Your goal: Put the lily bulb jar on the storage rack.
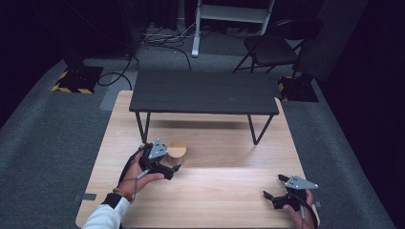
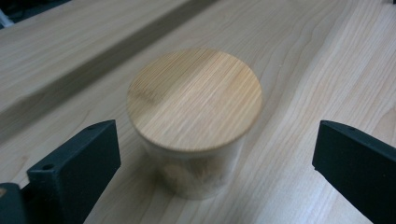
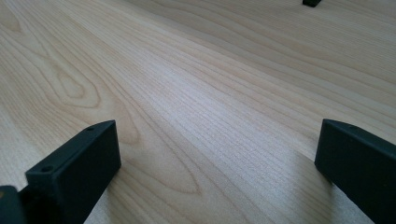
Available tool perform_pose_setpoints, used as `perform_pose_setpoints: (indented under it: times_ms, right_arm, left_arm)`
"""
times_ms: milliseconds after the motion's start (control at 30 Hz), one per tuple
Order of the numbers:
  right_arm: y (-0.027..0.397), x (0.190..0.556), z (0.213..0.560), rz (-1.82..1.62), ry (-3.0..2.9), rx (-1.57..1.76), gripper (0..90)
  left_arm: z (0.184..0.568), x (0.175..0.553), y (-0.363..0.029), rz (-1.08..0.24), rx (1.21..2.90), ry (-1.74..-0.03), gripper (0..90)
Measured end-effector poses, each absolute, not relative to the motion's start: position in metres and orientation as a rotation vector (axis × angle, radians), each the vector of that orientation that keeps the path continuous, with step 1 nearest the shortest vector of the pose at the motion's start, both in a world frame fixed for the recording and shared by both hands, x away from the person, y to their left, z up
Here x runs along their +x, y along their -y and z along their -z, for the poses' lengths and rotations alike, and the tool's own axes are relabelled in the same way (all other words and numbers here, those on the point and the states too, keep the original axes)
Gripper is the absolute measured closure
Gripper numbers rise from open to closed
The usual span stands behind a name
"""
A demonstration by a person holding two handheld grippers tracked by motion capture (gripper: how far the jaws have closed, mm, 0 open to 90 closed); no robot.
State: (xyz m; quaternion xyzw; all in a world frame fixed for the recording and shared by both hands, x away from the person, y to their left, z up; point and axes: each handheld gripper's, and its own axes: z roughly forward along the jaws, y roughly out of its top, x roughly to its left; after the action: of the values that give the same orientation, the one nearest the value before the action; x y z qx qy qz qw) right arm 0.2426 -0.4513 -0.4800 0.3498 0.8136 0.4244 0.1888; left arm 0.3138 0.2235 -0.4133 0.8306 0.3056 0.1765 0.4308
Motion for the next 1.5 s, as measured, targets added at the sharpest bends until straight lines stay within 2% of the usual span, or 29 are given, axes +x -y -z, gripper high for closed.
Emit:
perform_pose_setpoints:
  times_ms: [200, 467, 733, 933, 1033, 1500]
  right_arm:
    - [0.451, 0.243, 0.480, -1.194, -2.288, 0.983, 0.0]
    - [0.451, 0.243, 0.480, -1.193, -2.288, 0.984, 0.0]
    - [0.451, 0.242, 0.480, -1.193, -2.286, 0.986, 0.0]
    - [0.451, 0.242, 0.480, -1.192, -2.285, 0.988, 0.0]
    - [0.451, 0.242, 0.480, -1.191, -2.284, 0.989, 0.0]
    - [0.451, 0.242, 0.480, -1.191, -2.283, 0.989, 0.0]
  left_arm:
    - [0.413, 0.334, -0.215, -0.403, 2.078, -0.766, 1.0]
    - [0.413, 0.351, -0.203, -0.416, 2.123, -0.769, 1.7]
    - [0.421, 0.354, -0.197, -0.446, 2.106, -0.769, 9.9]
    - [0.425, 0.361, -0.197, -0.417, 2.097, -0.780, 15.3]
    - [0.426, 0.359, -0.195, -0.432, 2.088, -0.771, 23.6]
    - [0.414, 0.353, -0.197, -0.449, 2.049, -0.774, 24.2]
